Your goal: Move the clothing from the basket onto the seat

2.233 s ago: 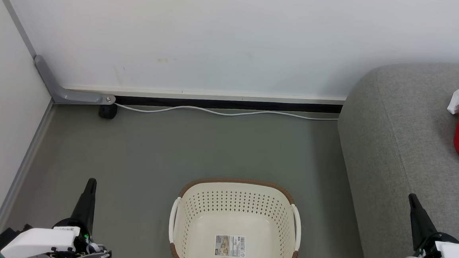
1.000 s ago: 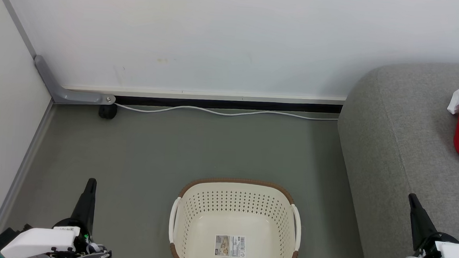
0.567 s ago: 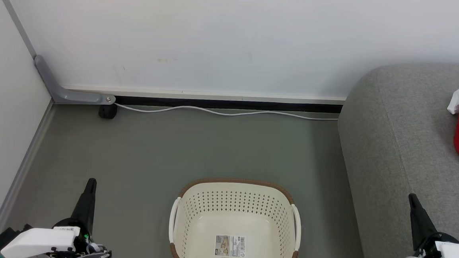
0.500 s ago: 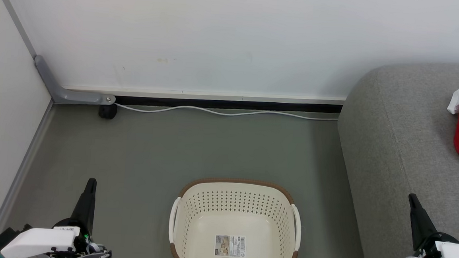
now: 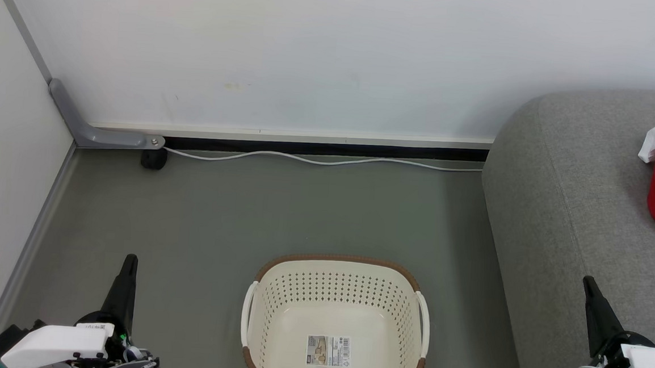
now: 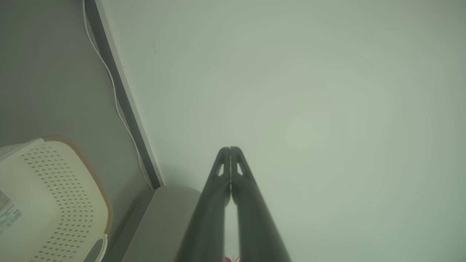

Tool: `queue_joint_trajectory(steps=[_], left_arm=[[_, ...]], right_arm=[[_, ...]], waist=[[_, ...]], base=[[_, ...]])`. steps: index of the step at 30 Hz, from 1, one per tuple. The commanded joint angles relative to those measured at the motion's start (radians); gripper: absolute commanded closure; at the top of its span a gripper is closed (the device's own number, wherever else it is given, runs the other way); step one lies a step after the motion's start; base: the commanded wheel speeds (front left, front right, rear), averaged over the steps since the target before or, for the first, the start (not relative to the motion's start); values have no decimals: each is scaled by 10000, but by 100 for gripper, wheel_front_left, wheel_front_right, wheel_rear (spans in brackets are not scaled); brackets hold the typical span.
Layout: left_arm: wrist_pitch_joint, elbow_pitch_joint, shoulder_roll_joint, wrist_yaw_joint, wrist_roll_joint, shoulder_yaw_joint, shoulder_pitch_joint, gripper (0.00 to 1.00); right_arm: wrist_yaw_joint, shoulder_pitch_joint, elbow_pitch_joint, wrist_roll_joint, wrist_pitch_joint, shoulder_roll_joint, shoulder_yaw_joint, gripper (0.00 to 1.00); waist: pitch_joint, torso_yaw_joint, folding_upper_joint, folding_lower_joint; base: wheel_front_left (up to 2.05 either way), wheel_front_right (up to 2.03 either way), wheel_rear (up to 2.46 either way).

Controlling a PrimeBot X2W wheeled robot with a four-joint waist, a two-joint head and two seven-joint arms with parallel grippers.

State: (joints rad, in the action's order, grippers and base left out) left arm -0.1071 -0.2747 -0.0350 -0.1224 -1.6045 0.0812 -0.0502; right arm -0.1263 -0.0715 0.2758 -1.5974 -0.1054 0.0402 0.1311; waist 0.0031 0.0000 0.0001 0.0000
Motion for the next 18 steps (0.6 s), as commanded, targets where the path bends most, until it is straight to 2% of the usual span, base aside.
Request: queue_joint_trajectory(steps=[1,18], left_arm=[[-60,295,-152,-83,-43,325,-579,100],[-60,295,-152,-83,-43,324,-578,100]], right_arm=[[-44,-365,-311,-112,-79,100,-172,100],[-44,-365,-311,-112,-79,100,-172,100]], waist=[[0,0,-1,0],[0,0,-1,0]], base=[[0,0,0],[0,0,0]])
